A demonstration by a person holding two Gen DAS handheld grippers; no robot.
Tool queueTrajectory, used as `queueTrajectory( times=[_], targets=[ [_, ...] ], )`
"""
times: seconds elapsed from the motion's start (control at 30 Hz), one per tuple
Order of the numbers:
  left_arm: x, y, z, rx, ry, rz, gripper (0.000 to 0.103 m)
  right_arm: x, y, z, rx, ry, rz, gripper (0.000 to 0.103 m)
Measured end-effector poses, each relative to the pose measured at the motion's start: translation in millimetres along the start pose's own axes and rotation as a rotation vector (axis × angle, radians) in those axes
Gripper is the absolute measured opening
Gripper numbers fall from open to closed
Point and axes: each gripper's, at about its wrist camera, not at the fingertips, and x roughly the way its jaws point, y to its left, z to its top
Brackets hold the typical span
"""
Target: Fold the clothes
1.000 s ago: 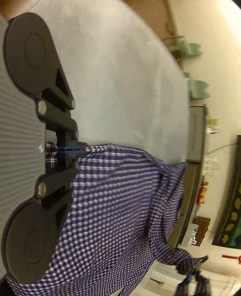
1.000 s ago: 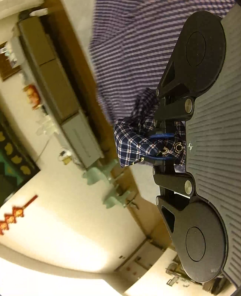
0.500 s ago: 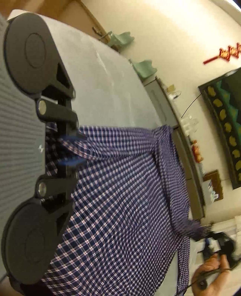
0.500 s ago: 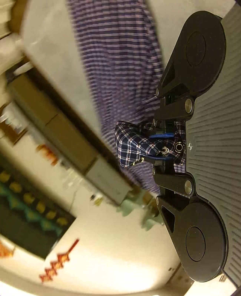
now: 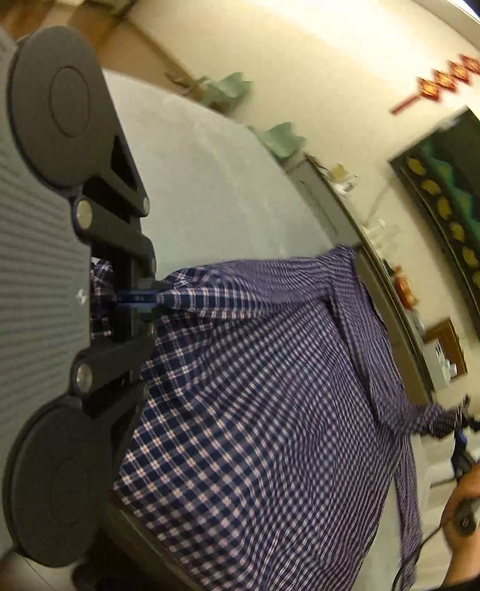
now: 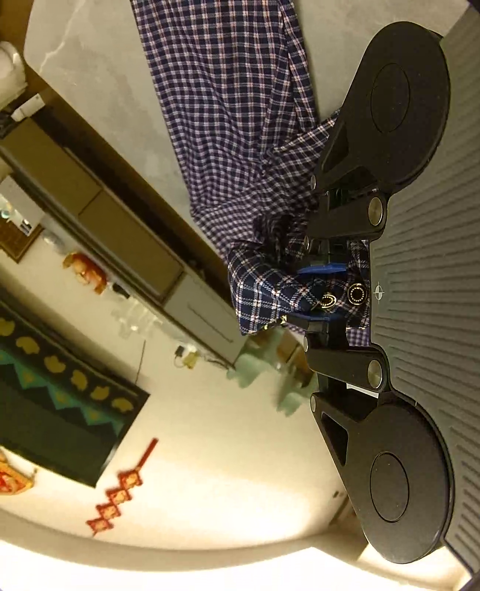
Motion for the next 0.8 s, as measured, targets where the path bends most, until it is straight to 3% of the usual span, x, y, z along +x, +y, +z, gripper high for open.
queueTrajectory(
  times=[0.1,0.17,0.23,0.27,0.3,0.33,0.4,0.5,0.57,0.6,0.63,0.67,0.7,0.73,0.8],
  targets=[
    [14,-14,-2,0.096,0.064,-0.031,0.008,3,0,1,-0.008,-0.007,-0.034,0.021],
    [19,-23,-7,0.157,0.077,-0.004,0.007,7,0,-2,-0.057,-0.015,-0.106,0.022],
    [16,-23,-8,0.152,0.083,0.013,0.013,10,-2,-6,-0.115,-0.026,-0.204,0.029],
    [13,-23,-8,0.134,0.075,0.024,0.014,11,-3,-7,-0.136,-0.035,-0.254,0.043],
    [9,-21,-9,0.117,0.062,0.034,0.018,11,-2,-8,-0.153,-0.049,-0.319,0.053],
    [5,-19,-10,0.095,0.045,0.046,0.022,10,-1,-8,-0.168,-0.066,-0.381,0.056],
    [-1,-14,-14,0.047,0.012,0.076,0.046,-2,11,-7,-0.174,-0.116,-0.451,0.063],
    [1,-10,-20,-0.003,-0.005,0.113,0.055,-22,42,-19,-0.197,-0.183,-0.442,0.068],
    [4,-11,-23,-0.021,-0.008,0.115,0.056,-21,70,-46,-0.262,-0.147,-0.367,0.073],
    [4,-13,-25,-0.016,-0.011,0.101,0.056,-19,83,-61,-0.293,-0.113,-0.316,0.074],
    [6,-16,-27,-0.004,-0.008,0.094,0.056,-7,95,-82,-0.315,-0.022,-0.225,0.074],
    [9,-17,-28,0.01,0.006,0.087,0.046,9,103,-105,-0.319,0.101,-0.13,0.078],
    [11,-18,-28,0.016,0.025,0.078,0.018,25,110,-129,-0.318,0.227,-0.039,0.079],
    [9,-17,-28,0.017,0.04,0.077,0.007,44,114,-156,-0.307,0.364,0.034,0.079],
    [2,-16,-25,0.031,0.052,0.099,0.005,75,122,-207,-0.305,0.555,0.102,0.074]
  ],
)
